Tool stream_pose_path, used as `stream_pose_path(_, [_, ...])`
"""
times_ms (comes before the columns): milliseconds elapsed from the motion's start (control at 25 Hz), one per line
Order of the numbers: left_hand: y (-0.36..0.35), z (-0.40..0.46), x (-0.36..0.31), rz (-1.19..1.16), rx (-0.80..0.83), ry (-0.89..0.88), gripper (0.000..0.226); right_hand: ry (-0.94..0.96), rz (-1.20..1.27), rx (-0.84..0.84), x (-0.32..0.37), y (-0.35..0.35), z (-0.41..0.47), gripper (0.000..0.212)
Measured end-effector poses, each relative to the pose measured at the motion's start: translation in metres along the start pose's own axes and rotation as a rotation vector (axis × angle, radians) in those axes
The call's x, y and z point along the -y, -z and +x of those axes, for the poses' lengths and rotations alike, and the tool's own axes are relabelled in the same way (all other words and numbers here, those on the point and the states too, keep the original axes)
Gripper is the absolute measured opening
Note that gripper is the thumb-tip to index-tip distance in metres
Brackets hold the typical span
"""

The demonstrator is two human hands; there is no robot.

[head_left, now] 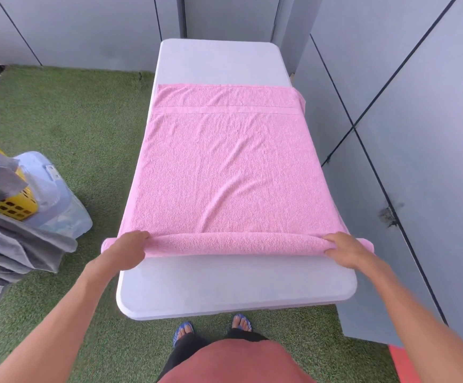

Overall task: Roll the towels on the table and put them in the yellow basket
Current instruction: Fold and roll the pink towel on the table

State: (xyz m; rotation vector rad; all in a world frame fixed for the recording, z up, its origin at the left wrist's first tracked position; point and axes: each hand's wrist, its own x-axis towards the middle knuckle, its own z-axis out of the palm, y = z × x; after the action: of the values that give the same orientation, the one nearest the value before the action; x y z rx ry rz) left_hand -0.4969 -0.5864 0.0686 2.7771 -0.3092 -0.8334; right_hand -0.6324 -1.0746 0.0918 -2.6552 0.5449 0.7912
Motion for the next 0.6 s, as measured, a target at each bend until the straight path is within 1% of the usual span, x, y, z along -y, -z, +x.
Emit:
stream_pose_path(40, [0.001,0.003,0.003,-0.075,-0.006,0.036,0.045,-0.034,0.122,-0.001,0.0,0.004,0.002,0.05])
stream_pose_path(80, [0.0,0.004,0.006,-0.148,-0.097,0.04,0.043,-0.052,0.229,-0.104,0.002,0.004,0.004,0.049])
stream_pose_path(120, [-0.001,0.002,0.005,-0.164,-0.265,0.013,0.037,-0.057,0.302,-0.27,0.005,0.0,0.006,0.045])
stream_pose_path(160, [-0.004,-0.002,0.004,-0.071,-0.439,-0.022,0.027,-0.056,0.315,-0.448,0.01,-0.006,0.003,0.037])
stream_pose_path(200, [-0.01,-0.007,0.004,0.026,-0.575,-0.049,0.018,-0.059,0.262,-0.583,0.016,-0.015,0.0,0.03])
stream_pose_path(240, [-0.018,-0.014,0.002,0.069,-0.647,-0.084,0.017,-0.065,0.166,-0.668,0.019,-0.027,-0.004,0.028])
stream_pose_path(280, [-0.025,-0.023,-0.001,0.063,-0.648,-0.121,0.025,-0.074,0.07,-0.702,0.022,-0.037,-0.01,0.03])
stream_pose_path(360, [-0.042,-0.03,-0.001,0.086,-0.612,-0.205,0.05,-0.024,-0.066,-0.668,0.022,-0.055,-0.017,0.045])
stream_pose_path(440, [-0.045,-0.022,0.007,0.165,-0.551,-0.238,0.069,0.043,-0.08,-0.584,0.018,-0.058,-0.011,0.06])
stream_pose_path(480, [-0.043,-0.015,0.008,0.17,-0.544,-0.244,0.07,0.055,-0.058,-0.552,0.017,-0.055,-0.004,0.061])
stream_pose_path(520, [-0.039,-0.008,0.006,0.151,-0.537,-0.239,0.067,0.048,-0.035,-0.522,0.016,-0.051,0.004,0.057])
stream_pose_path(600, [-0.028,-0.001,-0.003,0.12,-0.51,-0.203,0.055,0.025,-0.003,-0.484,0.018,-0.039,0.015,0.047])
